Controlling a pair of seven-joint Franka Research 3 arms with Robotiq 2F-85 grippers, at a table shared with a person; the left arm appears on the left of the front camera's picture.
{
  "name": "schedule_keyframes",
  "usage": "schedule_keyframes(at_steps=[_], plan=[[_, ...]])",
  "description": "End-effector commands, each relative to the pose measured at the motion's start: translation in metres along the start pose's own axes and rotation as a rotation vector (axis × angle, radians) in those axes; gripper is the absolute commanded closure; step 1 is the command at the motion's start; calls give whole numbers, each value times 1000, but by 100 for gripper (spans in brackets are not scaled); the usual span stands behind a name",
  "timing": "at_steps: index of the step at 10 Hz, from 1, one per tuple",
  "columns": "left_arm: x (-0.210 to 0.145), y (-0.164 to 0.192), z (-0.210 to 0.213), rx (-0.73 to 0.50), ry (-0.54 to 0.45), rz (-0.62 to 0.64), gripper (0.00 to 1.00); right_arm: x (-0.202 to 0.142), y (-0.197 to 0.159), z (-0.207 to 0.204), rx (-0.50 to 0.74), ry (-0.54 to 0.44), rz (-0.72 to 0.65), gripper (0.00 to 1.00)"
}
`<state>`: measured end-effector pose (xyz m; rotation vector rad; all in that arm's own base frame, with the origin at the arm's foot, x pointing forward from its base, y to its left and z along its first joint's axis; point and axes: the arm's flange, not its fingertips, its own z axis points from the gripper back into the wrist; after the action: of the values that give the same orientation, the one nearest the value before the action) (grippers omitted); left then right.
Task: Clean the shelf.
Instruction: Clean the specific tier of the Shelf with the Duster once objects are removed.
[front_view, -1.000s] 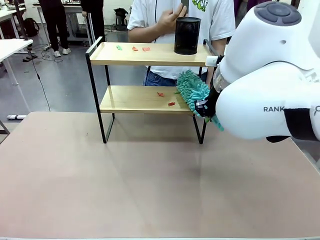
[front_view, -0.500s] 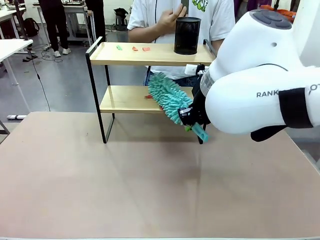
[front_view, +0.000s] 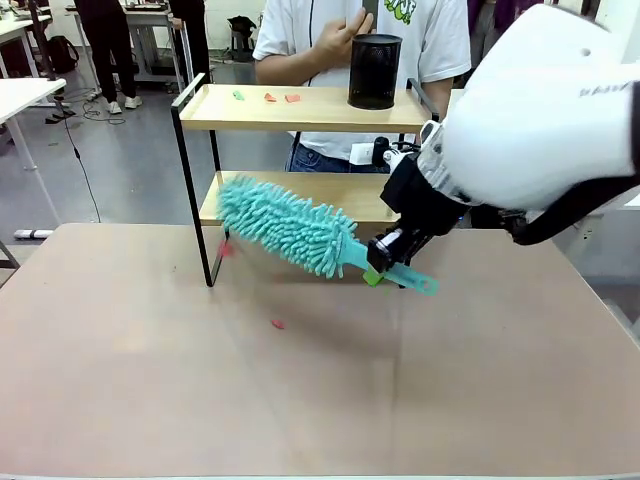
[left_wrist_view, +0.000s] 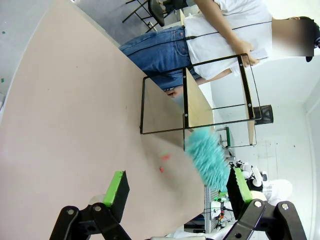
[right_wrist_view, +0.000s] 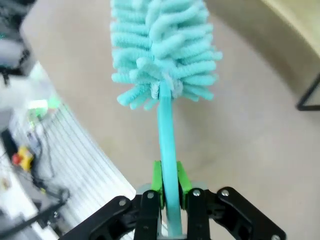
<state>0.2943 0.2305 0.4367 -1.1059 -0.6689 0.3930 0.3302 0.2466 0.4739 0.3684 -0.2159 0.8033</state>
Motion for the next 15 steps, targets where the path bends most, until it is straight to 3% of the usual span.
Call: schedule_keyframes(at_steps=[1,10,11,13,15], plan=[[-1,0,-1,-18,-8,-26,0,-12,-16,17,135,77,114,88],[-1,0,-1,-18,-8,-26,0,-37,-26,48,261,38,86,88],[-1,0,-1,-18,-8,-26,0,-46,-27,61,221,-5,101,100],[-1,0,-1,-18,-8,-26,0,-78,-37,98,254,-23,74,100],[-1,0,-1,-18,-8,-26,0,-136,-55,153,358,-83,53,100]])
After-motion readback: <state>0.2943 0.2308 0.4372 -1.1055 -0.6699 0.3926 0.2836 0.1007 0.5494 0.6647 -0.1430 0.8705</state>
